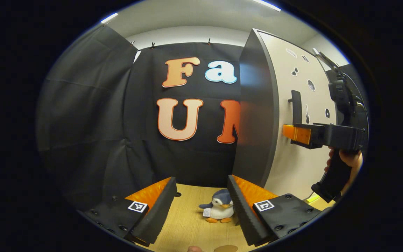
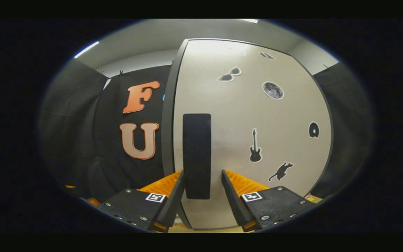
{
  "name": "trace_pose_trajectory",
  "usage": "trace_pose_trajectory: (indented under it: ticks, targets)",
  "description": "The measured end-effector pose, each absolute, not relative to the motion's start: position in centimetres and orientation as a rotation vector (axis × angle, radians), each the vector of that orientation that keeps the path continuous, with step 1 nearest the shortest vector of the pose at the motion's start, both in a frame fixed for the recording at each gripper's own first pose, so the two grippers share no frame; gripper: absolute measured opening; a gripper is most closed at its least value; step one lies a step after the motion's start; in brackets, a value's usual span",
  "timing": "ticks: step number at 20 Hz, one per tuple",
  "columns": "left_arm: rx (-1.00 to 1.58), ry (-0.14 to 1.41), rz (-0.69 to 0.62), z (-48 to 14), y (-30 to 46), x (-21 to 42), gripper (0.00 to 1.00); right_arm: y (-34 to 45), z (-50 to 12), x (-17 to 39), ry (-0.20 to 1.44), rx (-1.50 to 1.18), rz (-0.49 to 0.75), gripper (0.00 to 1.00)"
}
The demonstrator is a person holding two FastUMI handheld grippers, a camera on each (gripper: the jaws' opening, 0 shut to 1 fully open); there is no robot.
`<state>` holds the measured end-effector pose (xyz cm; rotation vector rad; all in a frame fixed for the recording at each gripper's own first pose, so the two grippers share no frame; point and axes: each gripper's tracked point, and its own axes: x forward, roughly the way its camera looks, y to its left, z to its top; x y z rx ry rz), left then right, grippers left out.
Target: Open the cabinet door with the right hand, grasp the bottle in the cabinet with the left hand and place it on the coaster, then close the cabinet door with the right hand.
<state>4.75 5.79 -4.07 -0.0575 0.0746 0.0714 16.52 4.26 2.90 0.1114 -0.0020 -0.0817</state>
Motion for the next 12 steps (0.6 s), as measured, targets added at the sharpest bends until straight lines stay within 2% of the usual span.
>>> trace_pose_trajectory:
  ticks: [1, 3, 4, 8, 10, 11, 12]
  targets:
    - [-0.056, 0.074, 0.070, -4.0, 5.9, 4.6, 0.95, 4.5, 2.8, 16.5, -0.001, 0.116, -0.083, 0.59]
    - [-0.047, 0.072, 0.067, -4.0, 6.1, 4.5, 0.95, 4.8, 3.0, 16.4, 0.000, 0.126, -0.095, 0.41]
    - [-0.040, 0.070, 0.066, -3.9, 6.2, 4.4, 0.95, 4.7, 2.9, 16.5, 0.000, 0.127, -0.105, 0.38]
    - [-0.022, 0.064, 0.051, -3.6, 6.9, 4.2, 0.95, 4.7, 2.8, 16.4, 0.004, 0.146, -0.120, 0.36]
    - [-0.014, 0.065, 0.036, -3.6, 7.0, 4.4, 0.95, 4.7, 2.9, 16.4, 0.002, 0.139, -0.123, 0.33]
    - [-0.011, 0.069, 0.027, -3.7, 6.9, 4.5, 0.95, 4.7, 2.9, 16.4, -0.002, 0.141, -0.127, 0.27]
    - [-0.012, 0.072, 0.020, -3.9, 6.8, 4.7, 0.96, 4.6, 2.9, 16.4, -0.003, 0.146, -0.132, 0.27]
